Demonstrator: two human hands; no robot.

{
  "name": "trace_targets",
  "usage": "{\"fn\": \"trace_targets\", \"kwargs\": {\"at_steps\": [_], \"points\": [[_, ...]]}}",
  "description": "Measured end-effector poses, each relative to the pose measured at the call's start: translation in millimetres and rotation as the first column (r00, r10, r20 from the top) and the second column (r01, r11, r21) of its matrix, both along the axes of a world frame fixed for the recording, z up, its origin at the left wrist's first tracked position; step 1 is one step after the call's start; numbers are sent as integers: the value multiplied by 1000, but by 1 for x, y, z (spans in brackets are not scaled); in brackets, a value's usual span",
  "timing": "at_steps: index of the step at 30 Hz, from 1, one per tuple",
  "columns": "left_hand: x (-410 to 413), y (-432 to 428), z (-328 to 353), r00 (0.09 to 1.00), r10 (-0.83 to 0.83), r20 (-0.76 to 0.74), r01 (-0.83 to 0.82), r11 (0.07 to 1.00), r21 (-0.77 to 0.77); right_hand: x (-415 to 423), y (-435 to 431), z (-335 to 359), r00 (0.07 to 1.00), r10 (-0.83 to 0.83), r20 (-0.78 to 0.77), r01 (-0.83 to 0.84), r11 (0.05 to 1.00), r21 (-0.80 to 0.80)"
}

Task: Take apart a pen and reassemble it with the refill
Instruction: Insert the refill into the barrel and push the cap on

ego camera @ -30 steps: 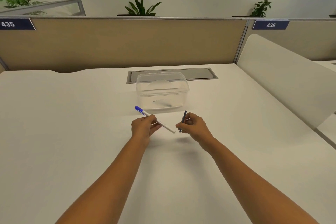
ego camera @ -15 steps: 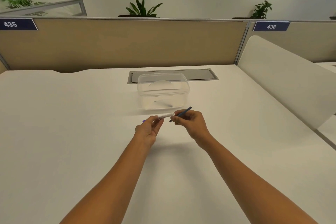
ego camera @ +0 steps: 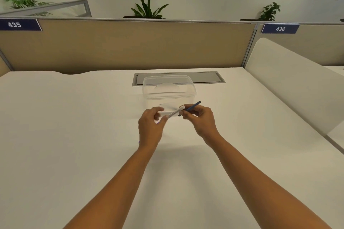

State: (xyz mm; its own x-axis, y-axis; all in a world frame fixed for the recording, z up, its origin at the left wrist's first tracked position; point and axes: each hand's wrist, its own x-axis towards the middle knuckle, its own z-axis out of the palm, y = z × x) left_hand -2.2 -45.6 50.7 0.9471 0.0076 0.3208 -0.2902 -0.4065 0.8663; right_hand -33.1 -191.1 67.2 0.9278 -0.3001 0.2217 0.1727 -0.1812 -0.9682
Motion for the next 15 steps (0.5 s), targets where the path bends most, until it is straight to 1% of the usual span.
{"fn": "trace_targets", "kwargs": {"at_steps": [1, 2, 4, 9, 12, 15], "points": [[0, -2, 1, 994, -77, 84, 71, 995, 72, 1, 0, 2, 1000, 5, -1, -5, 1000, -5], [-1, -4, 3, 982, -139, 125, 124, 985, 120, 1, 0, 3, 1000, 13, -2, -13, 1000, -13], [-2, -8, 5, 972, -183, 150, 161, 976, 146, 1, 2, 5, 1000, 28, -9, -28, 999, -37], [-2, -8, 3, 980, -112, 163, 100, 992, 80, 1, 5, 10, 1000, 17, -11, -17, 997, -71], [-1, -7, 2, 982, -65, 176, 49, 995, 92, 2, 4, 17, 997, -68, 43, 69, 997, -24], [0, -7, 1, 983, -71, 168, 53, 992, 111, 4, 5, 24, 987, -122, 103, 120, 993, 21]]}}
